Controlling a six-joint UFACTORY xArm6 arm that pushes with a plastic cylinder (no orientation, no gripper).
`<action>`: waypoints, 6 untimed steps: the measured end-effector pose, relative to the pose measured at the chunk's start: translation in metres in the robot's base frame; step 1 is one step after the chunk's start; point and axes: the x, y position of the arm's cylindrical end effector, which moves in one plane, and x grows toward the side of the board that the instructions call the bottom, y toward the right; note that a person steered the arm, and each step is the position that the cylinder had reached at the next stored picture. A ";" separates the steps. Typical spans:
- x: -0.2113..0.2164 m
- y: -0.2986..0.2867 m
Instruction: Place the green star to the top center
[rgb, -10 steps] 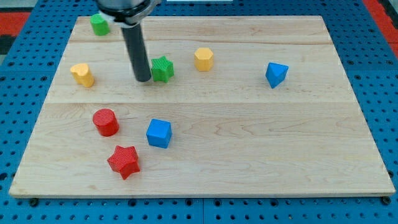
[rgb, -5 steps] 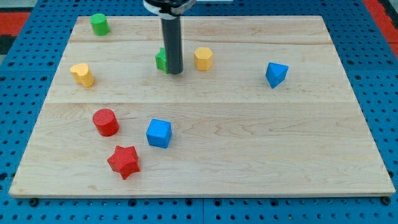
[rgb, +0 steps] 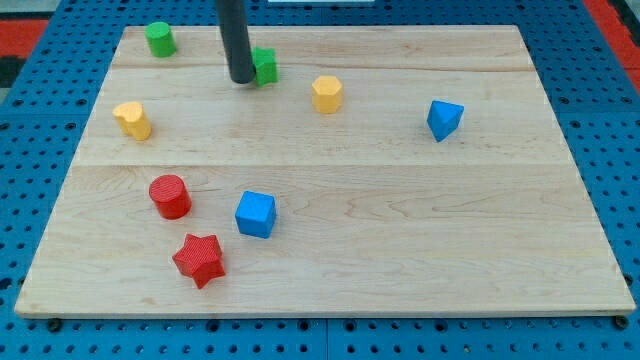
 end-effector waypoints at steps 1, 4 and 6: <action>-0.016 0.037; -0.053 0.071; 0.006 0.050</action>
